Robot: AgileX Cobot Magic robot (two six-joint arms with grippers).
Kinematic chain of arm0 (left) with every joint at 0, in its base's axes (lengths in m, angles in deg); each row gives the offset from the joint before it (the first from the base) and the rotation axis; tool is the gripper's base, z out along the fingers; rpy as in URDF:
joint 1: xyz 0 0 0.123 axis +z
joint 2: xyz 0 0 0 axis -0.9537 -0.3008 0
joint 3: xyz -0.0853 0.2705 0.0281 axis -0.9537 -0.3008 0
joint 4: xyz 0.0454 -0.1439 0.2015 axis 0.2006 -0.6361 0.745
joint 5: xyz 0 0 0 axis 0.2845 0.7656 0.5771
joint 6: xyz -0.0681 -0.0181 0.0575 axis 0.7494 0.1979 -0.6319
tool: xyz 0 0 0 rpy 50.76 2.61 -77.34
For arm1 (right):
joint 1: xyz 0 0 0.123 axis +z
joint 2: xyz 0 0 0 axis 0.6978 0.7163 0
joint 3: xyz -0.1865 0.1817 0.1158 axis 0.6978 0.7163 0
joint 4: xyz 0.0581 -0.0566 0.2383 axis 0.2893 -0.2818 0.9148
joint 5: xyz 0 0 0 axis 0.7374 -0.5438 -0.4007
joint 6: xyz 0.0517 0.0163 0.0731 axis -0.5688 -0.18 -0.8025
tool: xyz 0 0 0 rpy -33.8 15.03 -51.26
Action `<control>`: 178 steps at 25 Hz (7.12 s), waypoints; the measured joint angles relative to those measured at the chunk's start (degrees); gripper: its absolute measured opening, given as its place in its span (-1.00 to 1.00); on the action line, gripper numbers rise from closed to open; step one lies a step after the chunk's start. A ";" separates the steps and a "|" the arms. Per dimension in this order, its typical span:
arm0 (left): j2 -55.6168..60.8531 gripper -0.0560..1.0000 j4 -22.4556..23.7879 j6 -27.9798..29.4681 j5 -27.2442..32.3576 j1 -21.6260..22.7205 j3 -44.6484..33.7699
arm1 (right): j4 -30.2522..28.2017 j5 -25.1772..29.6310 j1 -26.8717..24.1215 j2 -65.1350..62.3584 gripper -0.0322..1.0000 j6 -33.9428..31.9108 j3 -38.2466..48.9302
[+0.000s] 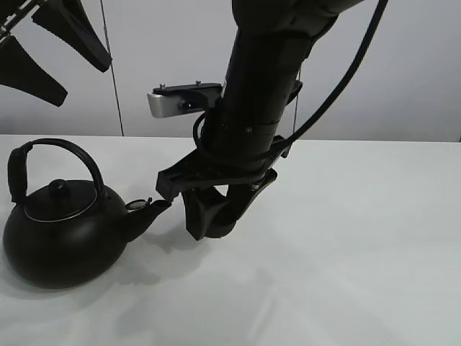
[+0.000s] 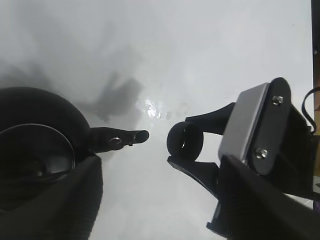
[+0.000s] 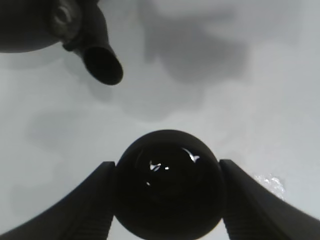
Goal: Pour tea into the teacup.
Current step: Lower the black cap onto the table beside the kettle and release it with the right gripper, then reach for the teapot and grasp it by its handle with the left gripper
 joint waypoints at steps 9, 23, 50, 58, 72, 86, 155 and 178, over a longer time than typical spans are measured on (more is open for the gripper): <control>0.00 0.02 0.05 0.00 -0.41 0.00 0.00 | 0.04 -5.02 0.00 3.72 -0.17 -1.56 -0.11; 0.00 0.02 0.04 0.00 -0.41 0.00 0.00 | 2.53 -3.63 0.00 11.35 -0.17 -2.40 -5.57; 0.00 0.02 0.04 0.00 -0.41 0.00 0.00 | 5.86 -2.61 0.00 12.24 -0.12 -2.64 -5.61; 0.00 0.02 0.04 0.00 -0.41 0.00 0.00 | 5.21 -1.49 0.00 8.77 -0.12 -2.64 -5.61; 0.00 0.02 0.04 0.00 -0.41 0.00 0.00 | 4.77 3.00 -1.67 1.45 -0.12 -2.94 -5.61; 0.00 0.02 0.04 0.00 -0.60 0.00 0.00 | -8.87 9.50 -21.93 -11.29 -0.12 -5.83 -5.61; 0.00 0.02 0.04 0.00 -1.03 0.00 0.00 | -0.95 15.59 -40.01 -114.22 -0.13 -1.53 54.38; 0.00 0.02 0.04 0.00 -2.13 0.00 0.00 | -1.09 15.59 -40.01 -114.22 -0.13 -1.59 54.38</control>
